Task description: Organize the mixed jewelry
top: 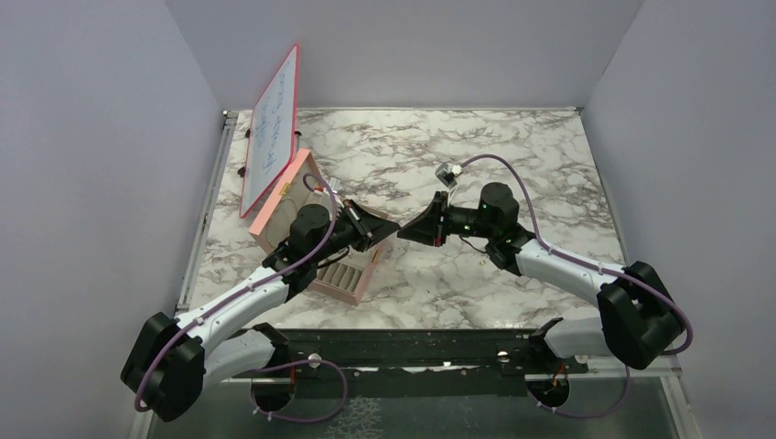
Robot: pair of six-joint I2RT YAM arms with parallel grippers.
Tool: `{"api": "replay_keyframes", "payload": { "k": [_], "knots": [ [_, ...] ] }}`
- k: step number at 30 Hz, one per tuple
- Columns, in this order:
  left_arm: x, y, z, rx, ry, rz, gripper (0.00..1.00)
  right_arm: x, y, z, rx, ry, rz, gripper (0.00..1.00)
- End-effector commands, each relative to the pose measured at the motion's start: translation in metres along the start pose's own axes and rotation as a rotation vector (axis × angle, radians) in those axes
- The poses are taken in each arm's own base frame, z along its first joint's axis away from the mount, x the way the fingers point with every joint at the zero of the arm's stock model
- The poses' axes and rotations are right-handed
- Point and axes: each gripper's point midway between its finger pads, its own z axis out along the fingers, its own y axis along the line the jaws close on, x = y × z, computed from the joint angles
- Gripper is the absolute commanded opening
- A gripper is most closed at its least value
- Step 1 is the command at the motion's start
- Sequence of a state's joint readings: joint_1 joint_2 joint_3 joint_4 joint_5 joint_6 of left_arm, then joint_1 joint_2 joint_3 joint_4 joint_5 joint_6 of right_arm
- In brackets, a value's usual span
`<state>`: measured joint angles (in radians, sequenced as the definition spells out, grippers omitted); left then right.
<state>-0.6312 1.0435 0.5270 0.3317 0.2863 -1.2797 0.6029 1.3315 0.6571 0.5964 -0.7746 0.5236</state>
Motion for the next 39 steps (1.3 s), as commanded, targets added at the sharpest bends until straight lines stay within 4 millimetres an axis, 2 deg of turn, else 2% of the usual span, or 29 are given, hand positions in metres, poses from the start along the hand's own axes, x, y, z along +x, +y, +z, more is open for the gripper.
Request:
{"api": "replay_keyframes", "payload": {
  "k": [1, 11, 13, 19, 24, 28, 33, 36, 39],
  "knots": [
    [0.002, -0.025, -0.005, 0.080, 0.025, -0.006, 0.00, -0.011, -0.001, 0.003, 0.017, -0.035, -0.015, 0.12],
    [0.003, -0.019, -0.001, 0.061, 0.034, -0.013, 0.00, -0.020, 0.001, 0.003, 0.026, -0.073, 0.012, 0.13],
    [0.002, -0.021, -0.001, 0.065, 0.033, -0.015, 0.00, -0.019, 0.000, 0.004, 0.029, -0.069, 0.024, 0.18],
    [-0.003, -0.023, 0.002, 0.059, 0.010, -0.054, 0.00, -0.015, -0.002, 0.006, 0.043, -0.043, 0.080, 0.42],
    [-0.008, -0.025, 0.006, 0.051, -0.005, -0.091, 0.00, -0.018, -0.002, 0.001, 0.056, -0.093, 0.088, 0.52],
    [-0.014, -0.019, 0.011, 0.029, -0.032, -0.063, 0.00, -0.013, -0.015, -0.004, 0.133, -0.105, 0.104, 0.53],
    [-0.023, 0.013, 0.011, -0.103, -0.095, 0.029, 0.00, 0.011, -0.041, -0.019, 0.306, -0.072, 0.158, 0.53],
    [-0.032, 0.026, 0.009, -0.190, -0.124, 0.130, 0.07, 0.027, -0.068, -0.037, 0.499, -0.058, 0.221, 0.53],
    [-0.034, 0.036, 0.008, -0.256, -0.115, 0.229, 0.18, 0.035, -0.097, -0.060, 0.714, -0.062, 0.250, 0.53]
  ]
}}
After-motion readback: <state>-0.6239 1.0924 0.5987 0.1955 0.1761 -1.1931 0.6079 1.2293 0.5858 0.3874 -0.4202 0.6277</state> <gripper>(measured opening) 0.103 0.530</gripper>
